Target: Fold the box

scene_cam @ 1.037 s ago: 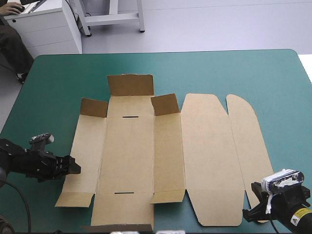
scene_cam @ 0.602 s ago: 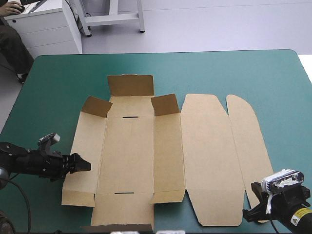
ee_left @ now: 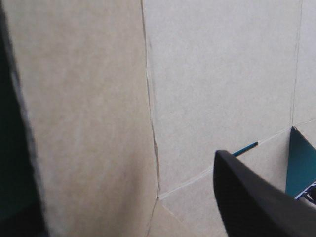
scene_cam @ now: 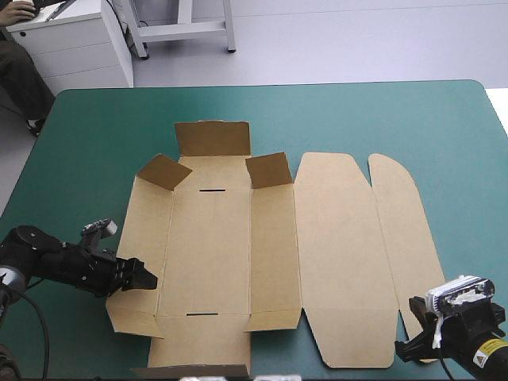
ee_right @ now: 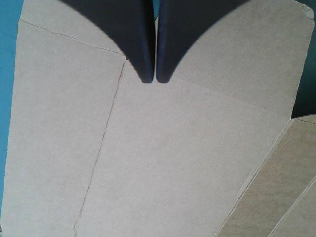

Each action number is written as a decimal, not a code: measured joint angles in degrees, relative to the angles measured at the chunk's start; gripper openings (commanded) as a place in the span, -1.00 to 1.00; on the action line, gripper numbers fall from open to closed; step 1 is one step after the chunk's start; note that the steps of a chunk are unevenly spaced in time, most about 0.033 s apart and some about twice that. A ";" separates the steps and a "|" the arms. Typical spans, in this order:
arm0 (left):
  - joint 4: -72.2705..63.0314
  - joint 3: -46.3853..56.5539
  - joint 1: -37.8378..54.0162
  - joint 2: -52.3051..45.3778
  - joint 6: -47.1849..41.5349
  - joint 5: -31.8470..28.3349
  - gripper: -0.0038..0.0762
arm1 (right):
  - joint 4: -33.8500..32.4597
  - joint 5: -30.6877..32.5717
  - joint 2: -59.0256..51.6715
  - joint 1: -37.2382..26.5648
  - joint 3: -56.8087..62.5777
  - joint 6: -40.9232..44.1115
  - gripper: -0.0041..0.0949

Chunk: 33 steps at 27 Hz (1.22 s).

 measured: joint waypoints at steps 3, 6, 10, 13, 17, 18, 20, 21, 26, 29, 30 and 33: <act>0.29 0.00 -0.01 0.00 -0.03 0.00 -0.94 | 0.00 0.42 0.00 0.00 0.00 -0.03 -0.93; 2.05 0.00 -0.01 0.00 -1.41 0.00 -0.93 | 0.00 0.57 0.00 0.00 0.00 -0.03 -0.93; 3.32 -0.39 -0.41 0.00 -5.60 0.35 -0.93 | 0.00 0.57 0.00 0.00 0.00 -0.03 -0.93; 5.25 -2.53 -0.59 0.06 -8.43 0.87 -0.93 | 0.00 0.57 0.00 0.00 0.02 -0.03 -0.93; 9.15 -8.53 -1.19 1.20 -11.88 1.36 -0.93 | 0.00 0.64 0.00 0.00 0.02 -0.03 -0.93; 10.37 -10.40 -2.12 1.61 -12.75 1.42 -0.93 | 0.00 0.64 0.00 0.00 0.02 -0.03 -0.93; 14.33 -14.10 -4.54 2.45 -14.78 1.42 -0.93 | 0.00 0.70 0.00 0.00 0.02 -0.03 -0.93; 16.24 -15.53 -6.31 3.05 -16.09 1.42 -0.93 | 0.00 0.70 0.00 0.00 0.02 -0.03 -0.93; 30.01 -23.80 -16.77 7.95 -22.07 1.53 -0.93 | 0.00 0.80 0.00 0.00 0.02 -0.03 -0.93; 36.36 -28.20 -22.30 11.73 -23.59 1.53 -0.93 | 0.00 1.49 0.00 0.00 0.02 -0.03 -0.93; 38.64 -30.03 -24.04 13.12 -23.81 1.53 -0.93 | 0.00 1.87 0.00 0.00 0.02 -0.03 -0.93; 42.71 -34.31 -28.26 16.73 -24.12 1.53 -0.93 | 0.00 3.12 0.00 0.00 0.02 -0.03 -0.93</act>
